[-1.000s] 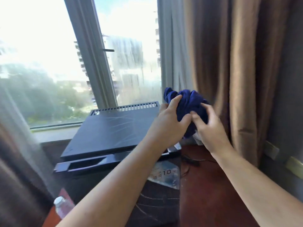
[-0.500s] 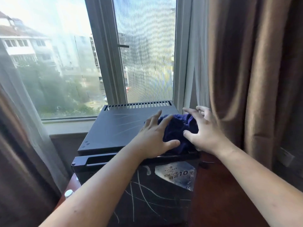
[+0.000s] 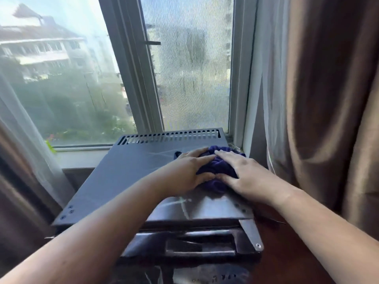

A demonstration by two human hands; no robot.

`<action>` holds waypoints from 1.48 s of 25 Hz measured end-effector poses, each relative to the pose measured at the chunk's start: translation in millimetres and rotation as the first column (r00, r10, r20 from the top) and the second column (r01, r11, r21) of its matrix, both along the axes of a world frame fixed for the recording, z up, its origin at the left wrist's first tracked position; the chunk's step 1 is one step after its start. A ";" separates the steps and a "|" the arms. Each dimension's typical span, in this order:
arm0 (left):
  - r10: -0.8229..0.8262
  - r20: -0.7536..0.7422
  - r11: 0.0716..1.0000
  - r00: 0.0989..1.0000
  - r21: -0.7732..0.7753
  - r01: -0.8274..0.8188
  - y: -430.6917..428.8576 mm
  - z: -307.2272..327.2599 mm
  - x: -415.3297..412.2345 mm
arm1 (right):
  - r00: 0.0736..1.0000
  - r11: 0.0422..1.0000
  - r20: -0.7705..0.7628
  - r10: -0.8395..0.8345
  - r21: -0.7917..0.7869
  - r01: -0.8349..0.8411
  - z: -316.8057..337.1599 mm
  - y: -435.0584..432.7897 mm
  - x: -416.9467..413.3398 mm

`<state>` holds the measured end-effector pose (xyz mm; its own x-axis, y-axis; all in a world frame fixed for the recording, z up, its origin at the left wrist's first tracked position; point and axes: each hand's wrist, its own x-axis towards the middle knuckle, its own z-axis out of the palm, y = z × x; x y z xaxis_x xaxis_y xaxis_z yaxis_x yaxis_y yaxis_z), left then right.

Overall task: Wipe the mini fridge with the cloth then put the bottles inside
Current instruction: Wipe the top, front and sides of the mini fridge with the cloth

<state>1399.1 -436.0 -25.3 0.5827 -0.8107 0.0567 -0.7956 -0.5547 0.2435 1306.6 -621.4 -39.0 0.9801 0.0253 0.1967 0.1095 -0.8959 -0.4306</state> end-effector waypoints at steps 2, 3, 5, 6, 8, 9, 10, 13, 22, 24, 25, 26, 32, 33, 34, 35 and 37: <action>0.060 0.020 0.998 0.998 -0.016 -0.060 -16.7 1.3 27.1 | 1.000 1.000 0.003 -0.004 0.003 0.004 1.0 -8.8 36.1; 0.093 0.024 0.996 0.995 -0.014 -0.093 -25.7 2.2 41.2 | 1.000 1.000 -0.009 -0.013 -0.004 0.013 3.4 -13.1 53.2; 0.166 0.010 0.986 0.986 -0.002 -0.166 -46.0 1.7 72.3 | 0.999 1.000 -0.033 -0.015 -0.009 0.015 7.7 -25.2 89.7; 0.197 0.007 0.980 0.980 0.000 -0.197 -52.9 1.2 84.8 | 0.999 1.000 -0.039 -0.022 -0.009 0.022 9.5 -28.8 103.7; 0.231 0.006 0.973 0.973 -0.004 -0.231 -60.7 0.0 104.0 | 0.999 0.999 -0.035 -0.036 -0.013 0.035 10.0 -35.1 123.3; 0.231 0.002 0.973 0.973 -0.005 -0.231 -61.7 -1.2 109.3 | 0.998 0.999 -0.040 -0.043 -0.014 0.043 8.9 -36.2 127.8; 0.223 0.002 0.975 0.975 -0.013 -0.223 -61.8 -2.1 111.1 | 0.997 0.998 -0.046 -0.057 -0.016 0.057 8.0 -36.1 129.3; 0.203 0.021 0.979 0.979 -0.033 -0.203 -58.0 -8.0 105.8 | 0.994 0.995 -0.051 -0.097 -0.022 0.096 7.1 -31.3 122.4; -0.079 0.117 0.996 0.990 0.048 0.074 17.2 10.7 14.0 | 0.982 0.982 -0.060 -0.176 -0.080 0.171 16.0 43.7 8.4; -0.130 0.172 0.991 0.977 0.066 0.120 46.9 8.4 -5.4 | 0.980 0.980 -0.060 -0.191 -0.076 0.186 16.2 70.5 -18.7; -0.142 0.187 0.989 0.972 0.072 0.131 58.5 6.8 -10.8 | 0.979 0.979 -0.048 -0.197 -0.071 0.193 15.6 82.8 -27.6; -0.151 0.196 0.988 0.969 0.074 0.139 68.2 5.5 -14.6 | 0.979 0.977 -0.037 -0.202 -0.072 0.199 14.6 94.0 -34.6; -0.180 0.183 0.984 0.967 0.035 0.176 133.8 11.5 -39.8 | 0.971 0.970 -0.034 -0.235 -0.077 0.232 18.8 161.2 -57.8; -0.168 0.170 0.986 0.971 0.014 0.168 145.4 11.7 -38.8 | 0.973 0.972 -0.032 -0.227 -0.076 0.224 19.6 171.4 -56.2; -0.150 0.150 0.988 0.977 -0.002 0.152 158.9 8.7 -35.5 | 0.976 0.974 -0.035 -0.215 -0.075 0.212 18.7 183.2 -52.6; -0.132 0.132 0.991 0.982 -0.015 0.135 171.7 4.4 -31.1 | 0.978 0.977 -0.038 -0.203 -0.075 0.200 17.8 195.1 -47.8; -0.102 0.106 0.993 0.989 -0.046 0.107 197.7 -4.7 -19.5 | 0.985 0.982 -0.024 -0.171 -0.079 0.169 16.0 218.8 -35.8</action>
<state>1379.6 -238.3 -30.0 0.4836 -0.8614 0.1555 -0.8710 -0.4559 0.1833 1270.9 -402.6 -23.0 0.9769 -0.1287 0.1707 -0.0595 -0.9305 -0.3614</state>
